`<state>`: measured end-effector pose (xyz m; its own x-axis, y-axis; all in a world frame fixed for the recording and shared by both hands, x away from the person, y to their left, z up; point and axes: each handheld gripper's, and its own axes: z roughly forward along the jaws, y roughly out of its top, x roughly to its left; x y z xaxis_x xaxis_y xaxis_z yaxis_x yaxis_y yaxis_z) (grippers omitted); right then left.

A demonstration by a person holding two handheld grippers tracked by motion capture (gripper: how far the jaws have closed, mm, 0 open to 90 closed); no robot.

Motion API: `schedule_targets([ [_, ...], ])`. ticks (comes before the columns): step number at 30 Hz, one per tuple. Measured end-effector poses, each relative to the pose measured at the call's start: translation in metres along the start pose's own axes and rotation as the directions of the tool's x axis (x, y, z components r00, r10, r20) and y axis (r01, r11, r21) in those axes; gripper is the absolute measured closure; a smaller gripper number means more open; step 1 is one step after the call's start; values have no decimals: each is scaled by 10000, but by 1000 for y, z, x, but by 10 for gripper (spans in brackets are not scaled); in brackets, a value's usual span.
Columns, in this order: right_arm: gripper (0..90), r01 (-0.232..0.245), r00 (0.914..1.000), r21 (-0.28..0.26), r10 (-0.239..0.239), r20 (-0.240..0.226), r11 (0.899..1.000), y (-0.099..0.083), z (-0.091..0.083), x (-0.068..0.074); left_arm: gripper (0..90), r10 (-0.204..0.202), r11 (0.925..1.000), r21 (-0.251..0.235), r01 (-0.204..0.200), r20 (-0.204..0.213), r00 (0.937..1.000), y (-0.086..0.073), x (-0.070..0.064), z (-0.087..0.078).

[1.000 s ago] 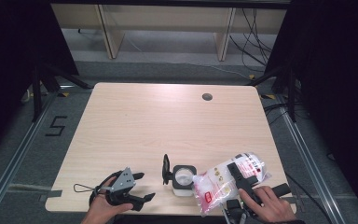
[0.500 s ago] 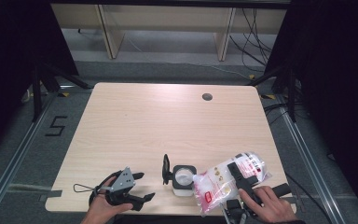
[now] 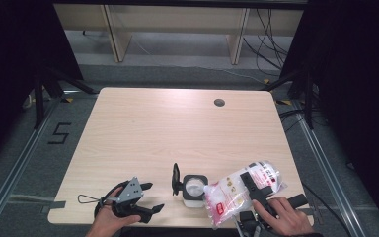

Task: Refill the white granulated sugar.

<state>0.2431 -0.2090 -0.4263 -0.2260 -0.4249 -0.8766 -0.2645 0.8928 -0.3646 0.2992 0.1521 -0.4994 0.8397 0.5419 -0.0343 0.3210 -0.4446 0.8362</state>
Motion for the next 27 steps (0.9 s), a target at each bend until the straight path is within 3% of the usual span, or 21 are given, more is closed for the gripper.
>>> schedule_targets([
  [2, 443, -84, 10000, -106, 84, 10, 9999, 0, 0, 0, 198, -285, 9995, -149, 285, 37, 9996, 0, -2, 1],
  [4, 444, 43, 10000, 22, -43, 1, 10000, -1, 0, -1, 198, -106, 9999, 68, 106, -4, 9999, 0, 0, 0],
  [5, 444, 73, 10000, -1, -73, 37, 10000, -1, 0, -1, 198, -368, 9991, -204, 369, 23, 9993, 0, -2, 2],
  [9, 445, 104, 9999, -2, -104, 48, 9999, 0, 0, 0, 198, -101, 9999, 33, 102, -53, 9999, 0, 0, 0],
  [13, 447, -3, 10000, 18, 3, -2, 10000, 0, -1, 0, 198, -278, 9994, -194, 279, 42, 9996, 0, -2, 0],
  [17, 447, 163, 9999, -106, -163, 53, 9998, 0, -1, -2, 198, -156, 9999, -58, 156, 2, 9999, 0, -1, 0],
  [20, 448, 226, 9997, -138, -224, 128, 9997, 1, 0, -2, 198, -337, 9992, -224, 338, 58, 9994, 0, -2, 1],
  [26, 449, 147, 9997, -202, -143, 184, 9997, 0, 1, 0, 198, -134, 9997, -192, 135, 41, 9999, 0, -1, 0],
  [27, 449, -139, 9998, -106, 141, 147, 9998, -1, 0, 2, 198, -160, 9997, -195, 161, 35, 9999, 0, -1, 0],
])
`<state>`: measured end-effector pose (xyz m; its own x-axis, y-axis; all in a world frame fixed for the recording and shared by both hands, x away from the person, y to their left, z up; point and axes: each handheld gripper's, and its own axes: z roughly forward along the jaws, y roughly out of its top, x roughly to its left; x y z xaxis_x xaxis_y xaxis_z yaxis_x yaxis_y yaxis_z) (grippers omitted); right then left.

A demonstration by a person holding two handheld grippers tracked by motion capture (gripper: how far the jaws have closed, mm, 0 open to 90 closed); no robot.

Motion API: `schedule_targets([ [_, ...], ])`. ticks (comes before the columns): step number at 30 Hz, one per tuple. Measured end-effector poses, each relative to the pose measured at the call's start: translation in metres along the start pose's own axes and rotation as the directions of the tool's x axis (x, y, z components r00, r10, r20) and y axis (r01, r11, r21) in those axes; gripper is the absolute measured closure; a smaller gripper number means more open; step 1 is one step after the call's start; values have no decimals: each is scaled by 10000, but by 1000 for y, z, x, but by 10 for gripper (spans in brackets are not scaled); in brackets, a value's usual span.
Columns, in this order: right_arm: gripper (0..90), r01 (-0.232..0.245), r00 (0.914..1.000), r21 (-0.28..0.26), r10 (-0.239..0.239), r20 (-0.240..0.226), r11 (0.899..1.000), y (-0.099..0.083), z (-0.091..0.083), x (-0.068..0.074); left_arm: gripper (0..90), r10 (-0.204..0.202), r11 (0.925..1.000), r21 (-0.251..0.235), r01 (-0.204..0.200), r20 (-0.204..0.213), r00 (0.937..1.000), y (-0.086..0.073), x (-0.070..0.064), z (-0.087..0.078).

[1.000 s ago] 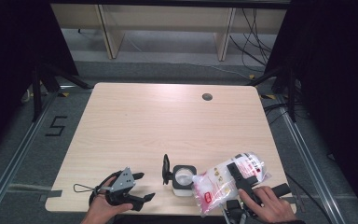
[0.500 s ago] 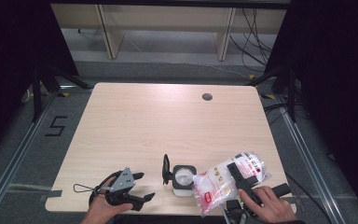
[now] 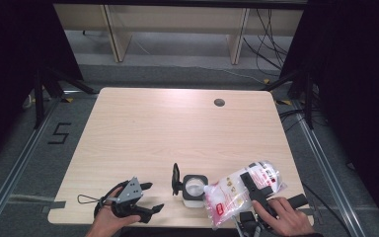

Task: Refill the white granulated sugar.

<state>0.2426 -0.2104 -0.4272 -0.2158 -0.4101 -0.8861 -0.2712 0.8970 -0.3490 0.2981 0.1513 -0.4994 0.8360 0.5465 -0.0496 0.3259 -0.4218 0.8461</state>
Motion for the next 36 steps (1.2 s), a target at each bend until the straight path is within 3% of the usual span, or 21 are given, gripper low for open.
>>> schedule_targets([
  [1, 450, 57, 9999, 130, -55, -144, 9999, 0, -1, -1, 198, 1, 10000, 2, -1, -4, 10000, 0, 0, 0],
  [4, 450, 123, 9999, -15, -123, 14, 9999, 0, 0, -1, 198, -109, 9999, 10, 109, 8, 9999, 0, -1, 0],
  [6, 450, 257, 9996, 64, -257, -139, 9996, 0, -1, -2, 198, 24, 10000, 11, -24, -3, 10000, 0, 0, 0],
  [8, 450, -29, 10000, 33, 29, -45, 10000, 0, 0, 0, 198, 5, 10000, 7, -5, -5, 10000, 0, 0, 0],
  [12, 451, 356, 9993, 14, -356, -95, 9994, 1, 0, -3, 198, -82, 9999, 122, 82, -22, 10000, 0, 0, 0],
  [18, 451, 400, 9992, -39, -400, 29, 9992, 1, 0, -3, 198, 101, 9996, 274, -98, -97, 9999, 0, 1, -1],
  [23, 452, 262, 9996, -134, -261, 90, 9996, 0, 0, -3, 198, 104, 9996, 269, -101, -105, 9999, 0, 1, -1],
  [25, 452, 380, 9992, -36, -381, -95, 9993, 0, -1, -5, 198, -50, 10000, 84, 50, -25, 10000, 0, 0, 0],
  [27, 453, 358, 9993, -32, -359, -85, 9994, 0, -1, -4, 198, 94, 9996, 272, -91, -118, 9999, 0, 1, -1],
  [31, 453, 232, 9997, -165, -231, 53, 9996, 0, 0, -3, 198, 82, 9996, 253, -79, -110, 9999, 0, 1, 0],
  [33, 453, 331, 9994, -20, -332, -120, 9994, 2, -1, -3, 198, 113, 9999, 118, -114, 60, 9999, 0, 1, 0],
  [34, 453, 214, 9997, -11, -214, -148, 9998, 2, -1, -2, 198, -204, 9998, -26, 204, 12, 9998, 0, -1, 1],
  [36, 453, 263, 9996, -77, -264, -121, 9996, 3, -1, -3, 198, -96, 9999, 120, 96, 35, 9999, 0, 0, 0],
])
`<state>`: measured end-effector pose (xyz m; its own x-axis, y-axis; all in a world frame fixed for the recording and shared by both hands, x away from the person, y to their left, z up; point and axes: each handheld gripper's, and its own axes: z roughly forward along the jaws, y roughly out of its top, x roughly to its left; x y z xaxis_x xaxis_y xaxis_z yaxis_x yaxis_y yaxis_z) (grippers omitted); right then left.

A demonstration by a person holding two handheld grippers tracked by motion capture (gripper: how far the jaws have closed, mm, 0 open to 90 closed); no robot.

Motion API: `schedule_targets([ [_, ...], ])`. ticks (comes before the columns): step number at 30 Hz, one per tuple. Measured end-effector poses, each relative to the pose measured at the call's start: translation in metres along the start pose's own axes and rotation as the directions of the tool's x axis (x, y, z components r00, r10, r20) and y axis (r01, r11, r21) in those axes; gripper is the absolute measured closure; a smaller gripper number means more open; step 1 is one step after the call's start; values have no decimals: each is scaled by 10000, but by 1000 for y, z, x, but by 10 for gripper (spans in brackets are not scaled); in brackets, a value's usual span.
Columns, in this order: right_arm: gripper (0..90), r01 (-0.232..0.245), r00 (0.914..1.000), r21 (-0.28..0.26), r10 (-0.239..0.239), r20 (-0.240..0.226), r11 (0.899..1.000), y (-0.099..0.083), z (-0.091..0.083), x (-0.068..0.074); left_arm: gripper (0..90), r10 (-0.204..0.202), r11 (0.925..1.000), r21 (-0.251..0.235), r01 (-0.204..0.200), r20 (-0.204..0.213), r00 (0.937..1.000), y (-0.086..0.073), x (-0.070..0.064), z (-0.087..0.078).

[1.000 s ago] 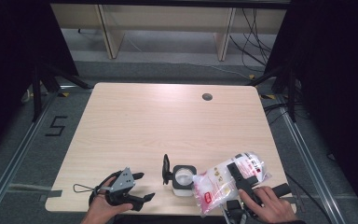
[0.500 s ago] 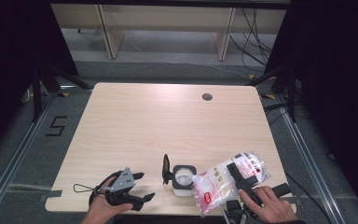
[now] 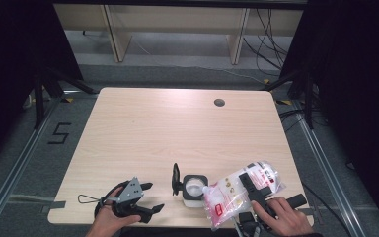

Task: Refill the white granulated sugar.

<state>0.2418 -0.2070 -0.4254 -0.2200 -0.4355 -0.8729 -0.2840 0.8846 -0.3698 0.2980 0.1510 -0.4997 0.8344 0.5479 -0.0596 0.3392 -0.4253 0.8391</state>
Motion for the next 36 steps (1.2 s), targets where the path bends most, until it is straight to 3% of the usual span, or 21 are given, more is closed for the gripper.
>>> schedule_targets([
  [1, 453, -12, 10000, 21, 12, -8, 10000, 0, 0, 0, 199, 165, 9999, 51, -164, -131, 9998, 0, 1, 0],
  [6, 454, -94, 9998, 10, 94, 163, 10000, -1, 0, 1, 198, 198, 9997, 138, -195, -151, 9997, 0, 1, -1],
  [7, 454, 7, 10000, 149, -9, 99, 9999, 0, -1, 0, 199, 194, 9997, 125, -193, -93, 9998, 0, 1, 0],
  [10, 454, 170, 9996, -122, -167, 209, 9998, 0, 1, -1, 198, -76, 9999, -116, 76, 0, 10000, 0, -1, 1],
  [11, 454, 215, 9997, 3, -215, 152, 9998, 1, 0, -1, 198, 193, 9997, 122, -191, -149, 9997, 0, 1, -1],
  [14, 455, 67, 9999, 84, -68, 84, 9999, 2, 0, 1, 198, 54, 10000, -56, -54, -78, 10000, 0, 0, 0],
  [16, 455, 152, 9998, 16, -152, 98, 9999, 2, 0, 1, 199, 149, 9998, 96, -148, -138, 9998, 0, 1, -1],
  [17, 455, 109, 9999, 104, -110, 62, 9999, 2, 0, 1, 199, -19, 9999, -110, 18, -67, 10000, 0, 0, 0],
  [18, 455, 93, 9999, 149, -94, 71, 9998, 2, 0, 1, 198, 212, 9997, 121, -210, -141, 9997, 0, 1, -1],
  [19, 455, 290, 9995, 55, -290, 110, 9996, 2, 0, -1, 198, 80, 10000, -5, -80, -104, 9999, 0, 0, 0],
  [20, 455, 236, 9996, 20, -236, 131, 9997, 2, 0, -1, 198, 49, 10000, -49, -49, -66, 10000, 0, 0, 0],
  [21, 456, -498, 9987, 251, 496, 82, 9984, 1, -2, 4, 198, 161, 9999, 61, -160, -128, 9998, 0, 1, -1],
  [22, 456, 151, 9998, 114, -152, 120, 9998, 2, -1, 0, 198, 163, 9998, 93, -162, -150, 9998, 0, 1, -1],
  [25, 456, 61, 9999, 128, -63, 150, 9999, 2, -1, 0, 198, 154, 9999, 47, -153, -122, 9998, 0, 1, 0],
  [27, 456, 355, 9993, 71, -356, 117, 9993, 1, 0, -2, 198, 90, 9999, -63, -91, -57, 9999, 0, 0, 0],
  [31, 457, 353, 9993, 62, -354, 150, 9994, 1, -1, -1, 198, 195, 9998, 92, -193, -151, 9997, 0, 1, -1],
  [32, 456, 319, 9994, 69, -319, 108, 9995, 2, -1, -1, 198, -3, 10000, -81, 3, -61, 10000, 0, 0, 0],
  [34, 457, 377, 9992, 97, -378, 104, 9992, 2, -1, -2, 198, 157, 9999, 59, -156, -136, 9998, 0, 1, -1],
  [36, 457, 269, 9996, 65, -270, 96, 9996, 2, -1, -1, 198, 12, 10000, -45, -12, -66, 10000, 0, 0, 0],
])
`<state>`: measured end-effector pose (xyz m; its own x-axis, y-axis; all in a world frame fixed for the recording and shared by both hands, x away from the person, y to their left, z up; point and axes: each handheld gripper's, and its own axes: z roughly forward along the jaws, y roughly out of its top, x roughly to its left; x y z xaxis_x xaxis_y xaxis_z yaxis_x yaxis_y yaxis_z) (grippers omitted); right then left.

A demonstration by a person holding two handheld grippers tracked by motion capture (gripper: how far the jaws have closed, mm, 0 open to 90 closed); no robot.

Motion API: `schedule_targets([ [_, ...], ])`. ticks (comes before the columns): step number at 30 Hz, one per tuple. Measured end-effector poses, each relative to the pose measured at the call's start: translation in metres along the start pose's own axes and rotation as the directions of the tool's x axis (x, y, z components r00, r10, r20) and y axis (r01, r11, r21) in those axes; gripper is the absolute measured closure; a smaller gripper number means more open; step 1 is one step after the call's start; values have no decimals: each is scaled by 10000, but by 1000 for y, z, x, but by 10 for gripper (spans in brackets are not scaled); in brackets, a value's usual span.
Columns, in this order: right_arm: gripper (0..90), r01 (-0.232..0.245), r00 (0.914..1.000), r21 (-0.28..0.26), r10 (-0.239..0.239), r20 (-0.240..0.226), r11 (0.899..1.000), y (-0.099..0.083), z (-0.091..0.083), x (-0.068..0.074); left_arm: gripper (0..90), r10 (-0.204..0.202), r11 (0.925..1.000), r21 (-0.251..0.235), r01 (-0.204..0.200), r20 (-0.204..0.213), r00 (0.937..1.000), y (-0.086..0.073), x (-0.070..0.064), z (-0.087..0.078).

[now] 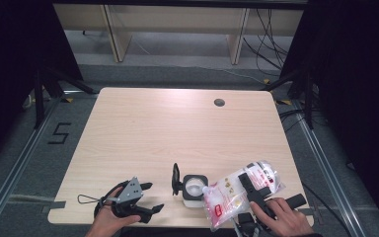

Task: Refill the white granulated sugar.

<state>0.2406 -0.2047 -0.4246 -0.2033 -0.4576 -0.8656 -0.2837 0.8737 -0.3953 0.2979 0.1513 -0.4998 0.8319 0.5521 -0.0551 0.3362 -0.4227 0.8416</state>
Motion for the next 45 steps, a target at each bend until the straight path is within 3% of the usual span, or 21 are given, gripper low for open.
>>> schedule_targets([
  [1, 457, 20, 10000, -7, -20, 1, 10000, 0, 0, 0, 198, 170, 9997, 149, -169, -79, 9998, 0, 1, 0],
  [5, 457, -199, 9998, 54, 199, 19, 9998, 0, 0, 2, 198, 36, 10000, -5, -36, -12, 10000, 0, 0, 0],
  [6, 458, 76, 10000, -15, -76, 32, 10000, -1, 1, 0, 198, 66, 10000, 25, -66, -32, 10000, 0, 1, 0],
  [9, 457, 125, 9999, 3, -125, 39, 9999, -2, 0, -1, 199, 39, 10000, -8, -39, -12, 10000, 0, 0, 0],
  [13, 458, -117, 9999, 160, 117, -11, 9998, -2, 0, 1, 198, 28, 10000, -2, -28, -8, 10000, 0, 0, 0],
  [22, 458, 72, 10000, 111, -72, 20, 9999, -3, 0, -1, 198, -5, 10000, 9, 5, -1, 10000, 0, 0, 0],
  [23, 458, -508, 9987, 315, 510, -59, 9982, -3, -1, 3, 198, 51, 10000, 1, -51, -12, 10000, 0, 0, 0],
  [24, 458, -478, 9988, 277, 479, -51, 9985, -3, -1, 3, 198, 7, 10000, -37, -7, 15, 10000, 0, 0, 0],
  [25, 458, 164, 9999, 52, -165, 45, 9999, -3, 0, -1, 198, 57, 10000, -21, -57, -7, 10000, 0, 0, 0],
  [26, 459, 191, 9998, 65, -191, 22, 9998, -3, 0, -2, 198, 40, 10000, -5, -40, -21, 10000, 0, 0, 0],
  [27, 459, 80, 10000, 134, -80, 0, 9999, -3, 0, -1, 198, -2, 10000, 1, 2, -8, 10000, 0, 0, 0],
  [28, 459, -434, 9990, 312, 435, -45, 9986, -3, -1, 3, 198, -7, 10000, -4, 7, -1, 10000, 0, 0, 0],
  [29, 459, 79, 10000, 180, -79, -5, 9998, -3, 0, -1, 198, 51, 10000, -4, -51, -8, 10000, 0, 0, 0],
  [30, 459, -583, 9983, 329, 585, -44, 9978, -4, -1, 4, 198, 143, 9998, 102, -142, -53, 9999, 0, 1, -1],
  [31, 459, -62, 10000, 243, 62, -25, 9997, -4, -1, 0, 198, 64, 10000, -14, -64, -40, 10000, 0, 0, 0],
  [32, 459, 65, 10000, 195, -65, -4, 9998, -3, 0, -1, 198, -44, 10000, -40, 44, -15, 10000, 0, 0, 0],
  [33, 459, 76, 10000, 216, -75, -17, 9997, -3, -1, -1, 198, -57, 10000, -15, 57, 29, 10000, 0, 0, 0],
  [34, 459, 121, 9999, 182, -120, -24, 9998, -3, -1, -2, 199, 192, 9997, 148, -191, -76, 9998, 0, 2, -1],
  [39, 459, 99, 10000, 151, -99, -5, 9998, -3, -1, -2, 198, -64, 10000, -30, 64, 28, 10000, 0, 0, 0],
  [45, 460, 91, 10000, 101, -90, -20, 9999, -3, -1, -2, 198, 163, 9998, 125, -162, -55, 9999, 0, 2, -1],
])
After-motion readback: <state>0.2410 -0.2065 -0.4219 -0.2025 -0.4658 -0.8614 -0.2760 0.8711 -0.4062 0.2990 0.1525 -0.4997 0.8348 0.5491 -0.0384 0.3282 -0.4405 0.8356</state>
